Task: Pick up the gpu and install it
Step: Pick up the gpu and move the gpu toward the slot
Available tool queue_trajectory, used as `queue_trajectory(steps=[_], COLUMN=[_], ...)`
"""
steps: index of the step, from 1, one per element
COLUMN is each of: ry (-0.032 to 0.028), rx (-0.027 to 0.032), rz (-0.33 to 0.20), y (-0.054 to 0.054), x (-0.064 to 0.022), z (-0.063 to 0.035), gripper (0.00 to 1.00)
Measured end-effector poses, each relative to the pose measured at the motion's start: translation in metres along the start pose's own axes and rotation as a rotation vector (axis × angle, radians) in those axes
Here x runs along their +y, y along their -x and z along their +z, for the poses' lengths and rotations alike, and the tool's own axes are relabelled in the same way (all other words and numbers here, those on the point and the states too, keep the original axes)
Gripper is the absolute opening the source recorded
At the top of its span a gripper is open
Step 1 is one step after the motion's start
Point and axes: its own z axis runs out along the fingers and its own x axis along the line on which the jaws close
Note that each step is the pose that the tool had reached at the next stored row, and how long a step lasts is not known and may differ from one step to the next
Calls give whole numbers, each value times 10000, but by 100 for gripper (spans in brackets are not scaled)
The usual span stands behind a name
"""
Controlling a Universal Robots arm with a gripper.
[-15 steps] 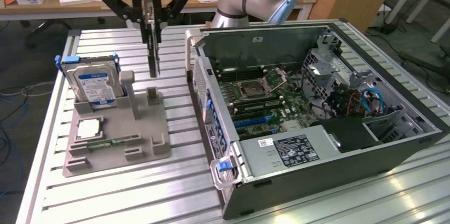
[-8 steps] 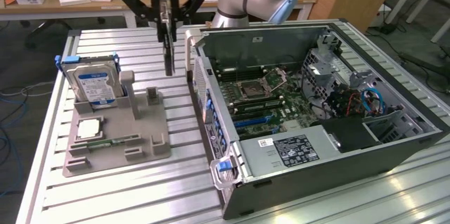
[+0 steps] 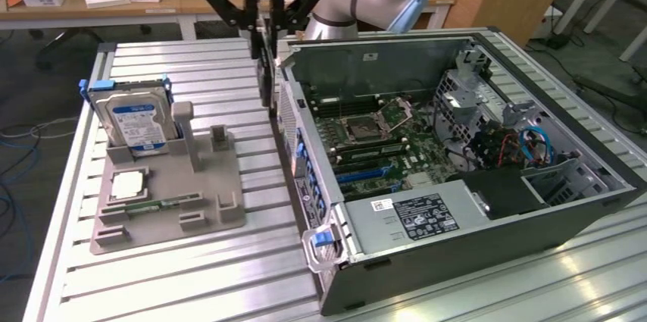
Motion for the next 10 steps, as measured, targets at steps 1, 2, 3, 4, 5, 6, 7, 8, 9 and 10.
queue_trajectory(steps=[1, 2, 3, 4, 5, 6, 7, 8, 9, 10], ry=[0, 1, 1, 1, 0, 1, 2, 1, 1, 1], rx=[5, 8, 11, 16, 21, 24, 28, 32, 36, 40], rz=[1, 2, 3, 2, 1, 1, 3, 4, 3, 3], y=[33, 66, 99, 133, 167, 200, 235, 269, 303, 337], x=[2, 3, 4, 5, 6, 7, 9, 11, 12, 13], z=[-1, -1, -2, -2, -3, -3, -3, -4, -5, -5], gripper=[26, 26, 26, 26, 26, 26, 26, 26, 26, 26])
